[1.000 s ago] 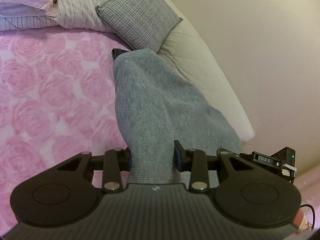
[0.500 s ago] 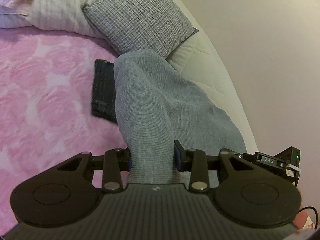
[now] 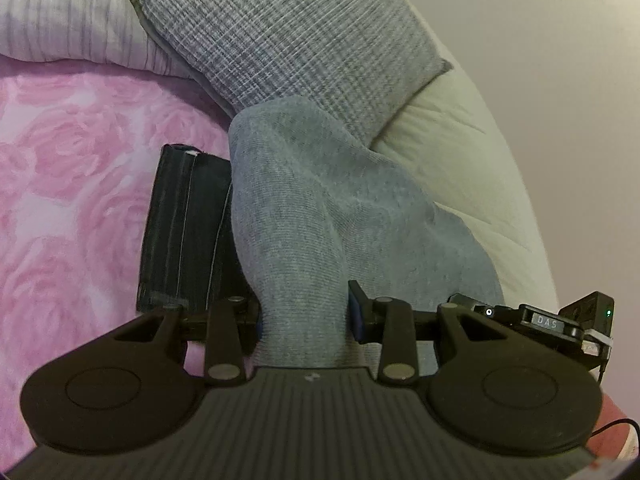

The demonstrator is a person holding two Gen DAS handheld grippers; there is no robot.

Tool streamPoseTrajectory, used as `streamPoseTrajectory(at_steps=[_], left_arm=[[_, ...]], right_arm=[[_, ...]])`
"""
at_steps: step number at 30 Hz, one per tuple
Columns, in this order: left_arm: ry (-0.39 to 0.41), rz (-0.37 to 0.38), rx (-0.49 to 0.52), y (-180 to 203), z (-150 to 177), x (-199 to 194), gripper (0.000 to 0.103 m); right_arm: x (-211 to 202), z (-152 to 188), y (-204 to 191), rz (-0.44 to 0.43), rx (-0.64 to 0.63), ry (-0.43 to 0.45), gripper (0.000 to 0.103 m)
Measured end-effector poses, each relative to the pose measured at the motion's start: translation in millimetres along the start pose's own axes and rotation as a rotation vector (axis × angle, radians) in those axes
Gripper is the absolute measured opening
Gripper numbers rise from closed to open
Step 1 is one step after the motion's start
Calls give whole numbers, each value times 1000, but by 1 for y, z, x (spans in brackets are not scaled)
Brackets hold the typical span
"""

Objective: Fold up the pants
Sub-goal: 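Carry the folded sweatpants with both grippers onto the folded black garment, then lower the sweatpants onto the black garment and open both grippers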

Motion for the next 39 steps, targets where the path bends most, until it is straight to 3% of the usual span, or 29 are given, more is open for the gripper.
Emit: streamPoseTrajectory(at_steps=[13, 14, 17, 19, 24, 26, 27, 28, 31, 34, 39], left_arm=[[10, -22, 18, -29, -15, 93, 32], [7, -28, 22, -31, -15, 100, 32], [-25, -97, 40, -38, -15, 122, 37], [-42, -123, 24, -42, -17, 127, 41], [-30, -174, 79, -35, -26, 109, 43], [32, -218, 103, -31, -33, 95, 37], [66, -246, 122, -27, -36, 88, 34], [98, -264, 148, -21, -41, 84, 34], [130, -254, 231, 0, -54, 91, 25], [91, -279, 371, 21, -53, 121, 25], [22, -389, 460, 21, -49, 176, 24]], right_arm=[[68, -32, 62, -9, -15, 23, 38], [74, -32, 65, 9, -20, 25, 39], [92, -33, 75, 153, -9, -3, 55], [86, -35, 72, 184, -22, 21, 64], [49, -36, 39, 339, -198, 133, 65], [41, -36, 24, 389, -295, 194, 65], [41, -36, 18, 405, -351, 220, 64], [45, -35, 11, 421, -410, 237, 56], [69, -33, -2, 441, -537, 228, 24], [102, -34, 2, 507, -574, 210, 21], [137, -41, 23, 551, -620, 175, 21]])
Point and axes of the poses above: each gripper's, at about its wrist camera, not at the fingertips, and x roughly the way its jaws point, y to its right, z to its underside, the point moved 1 cm from there along x, roughly the way its jaws point, and after that the axes turned 4 degrees about y, right-handed, at the moved point
